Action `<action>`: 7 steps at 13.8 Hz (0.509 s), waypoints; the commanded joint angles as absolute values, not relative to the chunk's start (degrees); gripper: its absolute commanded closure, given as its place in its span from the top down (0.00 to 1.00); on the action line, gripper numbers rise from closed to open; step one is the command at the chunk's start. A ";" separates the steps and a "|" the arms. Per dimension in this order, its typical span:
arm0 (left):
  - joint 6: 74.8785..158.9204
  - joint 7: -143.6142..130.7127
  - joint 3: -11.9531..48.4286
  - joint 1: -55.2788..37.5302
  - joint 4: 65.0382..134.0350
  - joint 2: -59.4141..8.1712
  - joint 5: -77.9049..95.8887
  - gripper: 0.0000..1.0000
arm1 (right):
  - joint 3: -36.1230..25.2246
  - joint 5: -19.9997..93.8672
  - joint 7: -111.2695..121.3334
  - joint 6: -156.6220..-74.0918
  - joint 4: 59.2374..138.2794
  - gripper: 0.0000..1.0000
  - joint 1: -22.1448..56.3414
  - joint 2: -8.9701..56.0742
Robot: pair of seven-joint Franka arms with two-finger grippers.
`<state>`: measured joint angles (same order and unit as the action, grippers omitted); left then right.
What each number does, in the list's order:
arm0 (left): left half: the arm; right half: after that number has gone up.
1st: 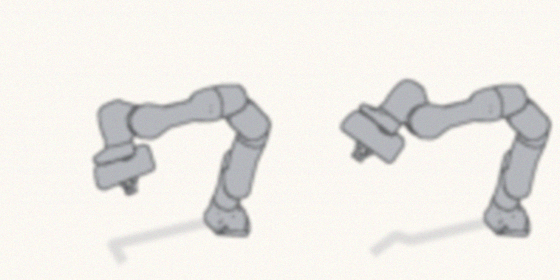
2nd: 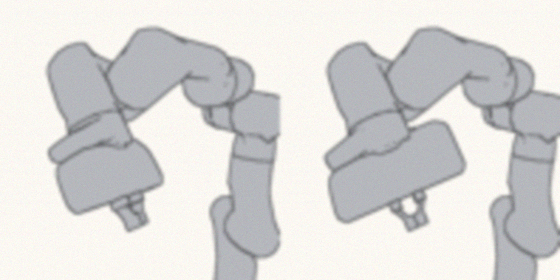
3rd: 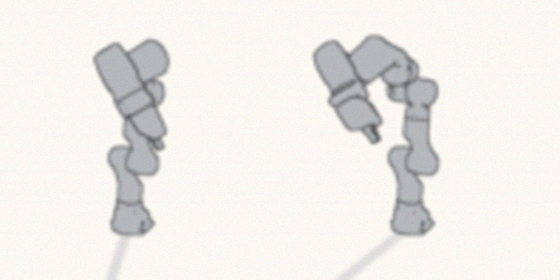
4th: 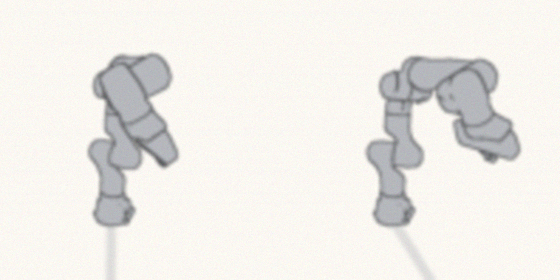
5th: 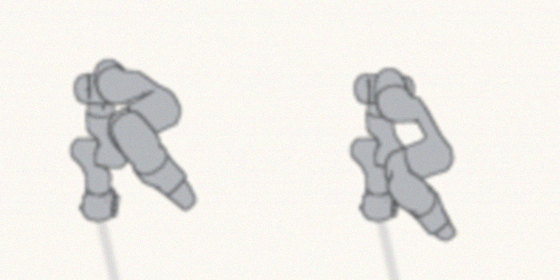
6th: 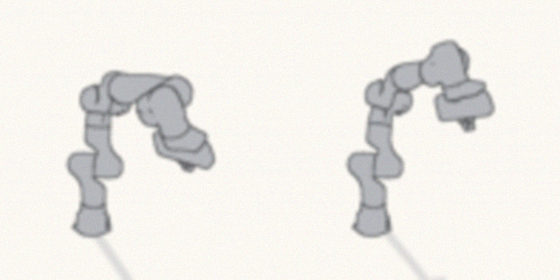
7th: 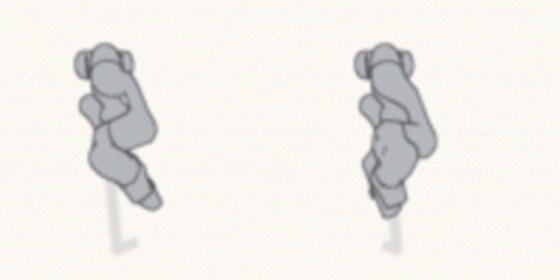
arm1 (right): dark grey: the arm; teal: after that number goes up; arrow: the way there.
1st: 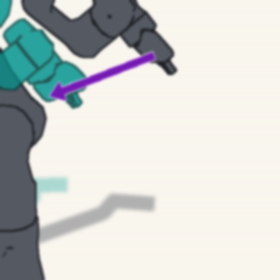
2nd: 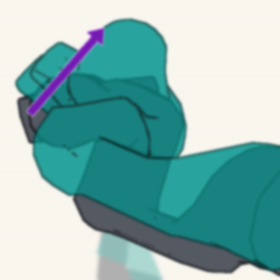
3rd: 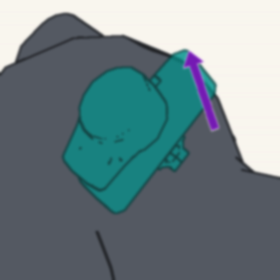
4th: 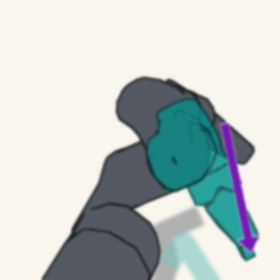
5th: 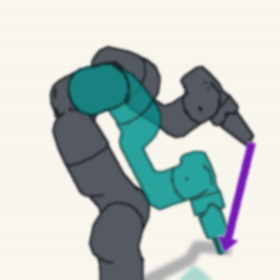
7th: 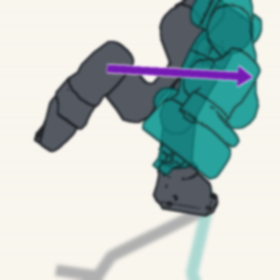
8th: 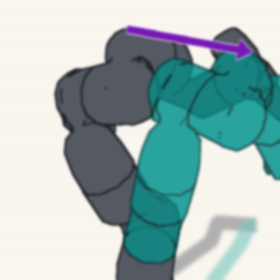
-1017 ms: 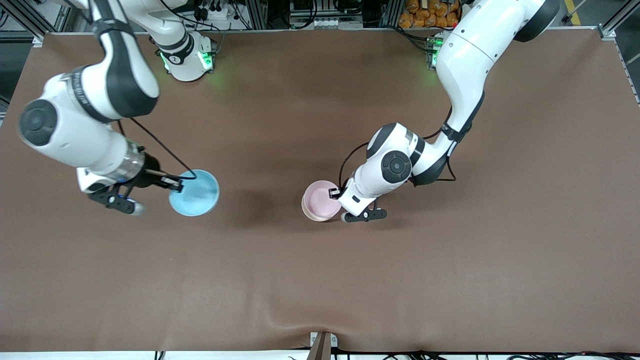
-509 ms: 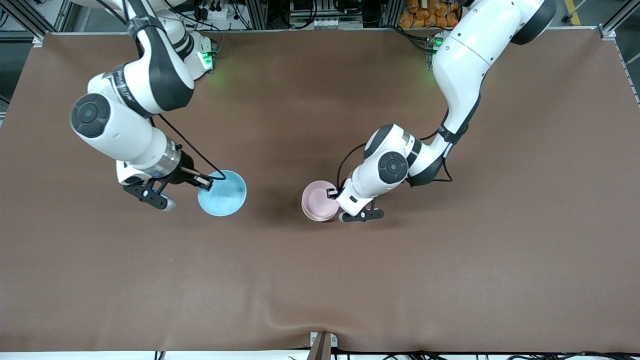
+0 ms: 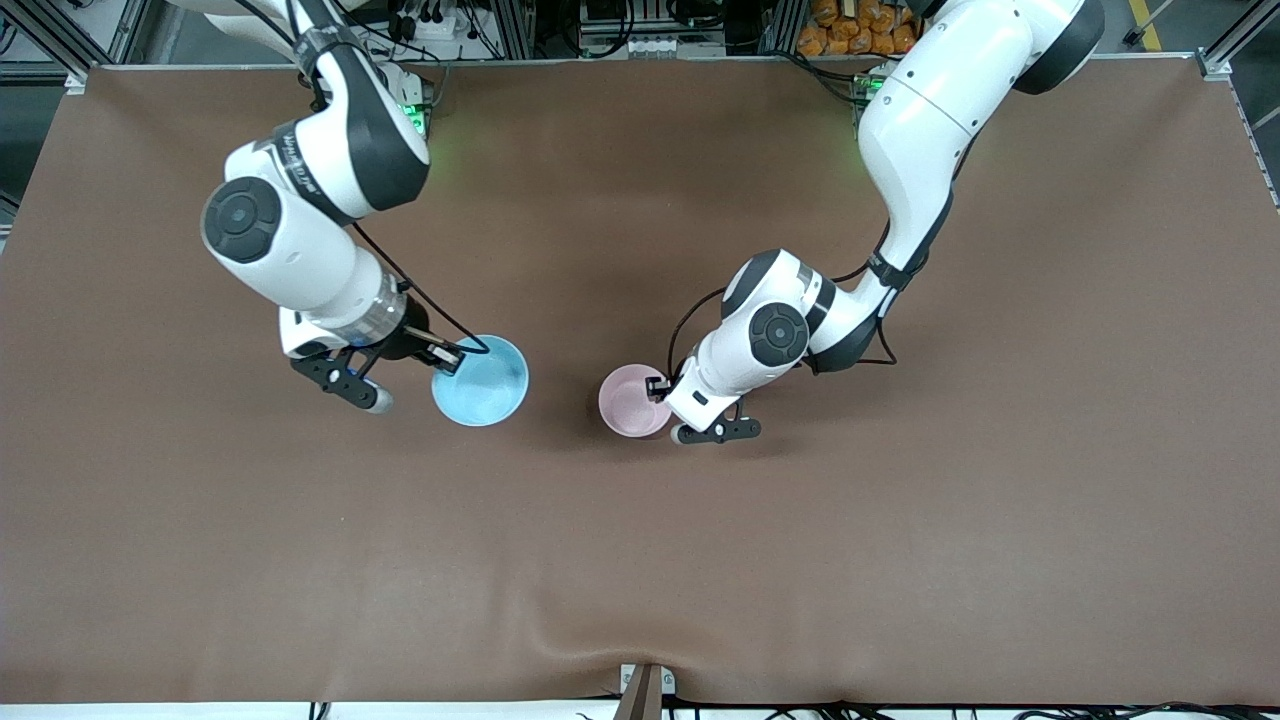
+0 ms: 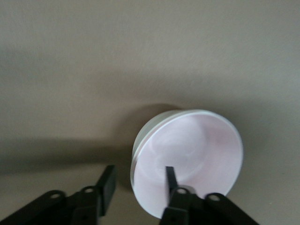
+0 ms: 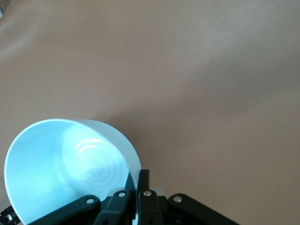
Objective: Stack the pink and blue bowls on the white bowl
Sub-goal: 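Release the pink bowl with the left gripper while the right gripper carries the blue bowl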
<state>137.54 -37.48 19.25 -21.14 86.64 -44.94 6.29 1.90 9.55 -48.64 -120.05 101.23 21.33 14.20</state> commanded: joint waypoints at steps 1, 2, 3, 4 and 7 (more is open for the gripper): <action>132.92 -38.50 18.90 -18.74 86.57 -39.05 3.69 1.00 | 1.41 9.41 -54.04 -122.60 101.16 0.00 24.34 15.73; 129.85 -38.41 18.90 -17.33 86.49 -36.50 3.52 1.00 | 1.41 9.40 -55.36 -123.91 101.16 0.00 25.04 16.52; 127.03 -38.41 18.90 -15.49 86.57 -34.13 2.47 1.00 | 1.41 9.40 -56.68 -124.80 101.16 0.00 25.92 17.05; 123.61 -37.89 18.98 -13.38 86.66 -31.49 1.42 1.00 | 1.41 9.40 -58.17 -125.76 100.99 0.00 26.62 17.75; 112.71 -32.10 18.98 -8.46 86.40 -24.63 -0.08 1.00 | 1.32 9.23 -63.87 -126.39 97.92 0.00 29.61 21.43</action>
